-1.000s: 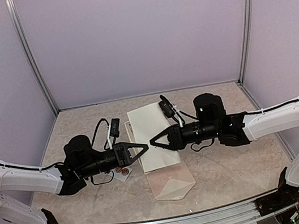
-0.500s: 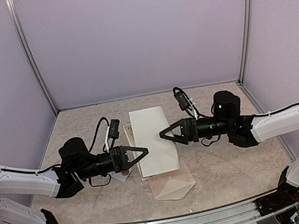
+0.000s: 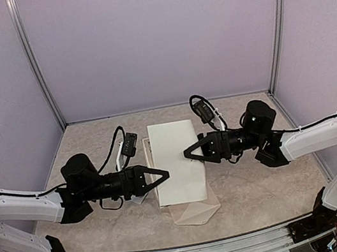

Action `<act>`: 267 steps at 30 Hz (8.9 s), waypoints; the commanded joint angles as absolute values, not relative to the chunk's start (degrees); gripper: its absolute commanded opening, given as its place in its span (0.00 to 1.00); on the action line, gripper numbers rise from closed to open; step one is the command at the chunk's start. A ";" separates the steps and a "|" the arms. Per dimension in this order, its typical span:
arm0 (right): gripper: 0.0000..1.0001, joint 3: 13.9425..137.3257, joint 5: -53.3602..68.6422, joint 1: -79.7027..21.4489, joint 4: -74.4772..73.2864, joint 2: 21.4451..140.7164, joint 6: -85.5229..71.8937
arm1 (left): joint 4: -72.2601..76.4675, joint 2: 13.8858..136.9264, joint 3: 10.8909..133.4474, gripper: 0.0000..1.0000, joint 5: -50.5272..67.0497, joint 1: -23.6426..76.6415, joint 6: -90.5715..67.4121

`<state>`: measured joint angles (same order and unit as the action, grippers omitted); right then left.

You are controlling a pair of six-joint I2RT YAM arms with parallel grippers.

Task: Place the letter into the envelope and seal it

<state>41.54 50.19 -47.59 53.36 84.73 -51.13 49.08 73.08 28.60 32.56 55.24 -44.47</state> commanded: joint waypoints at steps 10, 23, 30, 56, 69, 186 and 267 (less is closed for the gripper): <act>0.32 44.48 49.92 -50.04 51.60 86.60 -50.36 | 45.44 75.37 32.69 0.07 30.30 55.63 -43.07; 0.24 48.94 40.45 -51.25 29.72 85.21 -39.49 | 42.03 75.71 34.41 0.24 27.43 54.69 -42.96; 0.24 50.16 36.88 -52.09 25.74 84.73 -37.58 | 41.73 77.93 35.07 0.24 28.56 54.58 -43.52; 0.40 52.65 31.31 -53.93 20.15 85.41 -35.65 | 40.23 77.91 34.08 0.01 24.21 54.20 -43.33; 0.80 41.20 49.61 -49.38 48.75 80.53 -48.13 | 46.72 73.76 31.79 0.00 34.44 54.20 -42.56; 0.00 43.31 47.64 -49.29 40.79 82.26 -44.53 | 43.18 70.35 28.80 0.00 27.36 52.67 -42.44; 0.00 47.67 47.09 -46.45 44.09 83.19 -46.06 | 33.52 68.65 32.42 0.00 33.92 55.99 -36.34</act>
<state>46.46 48.10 -47.53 41.54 82.74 -45.23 34.13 68.42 31.24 33.61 55.51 -37.52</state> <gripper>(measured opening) 0.176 0.003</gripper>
